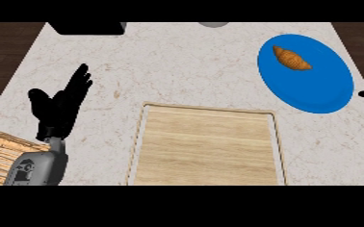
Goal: Pick the croissant from the tray and place it in the plate
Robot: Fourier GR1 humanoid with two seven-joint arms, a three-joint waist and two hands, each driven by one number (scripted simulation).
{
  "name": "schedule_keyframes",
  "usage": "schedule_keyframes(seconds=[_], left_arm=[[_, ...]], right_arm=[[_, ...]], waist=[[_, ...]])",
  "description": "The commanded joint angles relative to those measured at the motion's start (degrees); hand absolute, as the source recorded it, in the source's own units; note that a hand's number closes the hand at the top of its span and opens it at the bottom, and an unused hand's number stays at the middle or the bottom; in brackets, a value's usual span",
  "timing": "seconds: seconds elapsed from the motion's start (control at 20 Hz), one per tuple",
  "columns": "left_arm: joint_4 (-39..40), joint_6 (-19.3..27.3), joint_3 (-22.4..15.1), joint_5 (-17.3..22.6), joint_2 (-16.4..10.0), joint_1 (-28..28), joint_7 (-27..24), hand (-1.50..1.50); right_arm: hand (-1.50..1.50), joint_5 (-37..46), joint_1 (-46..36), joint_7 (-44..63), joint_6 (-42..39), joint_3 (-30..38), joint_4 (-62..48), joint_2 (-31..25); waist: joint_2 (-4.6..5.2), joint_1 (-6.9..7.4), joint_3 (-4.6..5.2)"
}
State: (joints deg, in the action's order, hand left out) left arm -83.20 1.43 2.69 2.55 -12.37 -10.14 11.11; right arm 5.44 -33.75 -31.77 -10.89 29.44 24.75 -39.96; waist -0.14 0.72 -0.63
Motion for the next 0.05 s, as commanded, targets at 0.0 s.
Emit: schedule_keyframes(seconds=[0.0], left_arm=[[3.2, -2.1, 2.3, 1.0, -1.4, -0.4, -1.7, 0.00]], right_arm=[[-1.50, 1.2, -1.9, -2.0, 2.9, -0.7, -5.0, 0.6]], waist=[[0.56, 0.38, 0.54]])
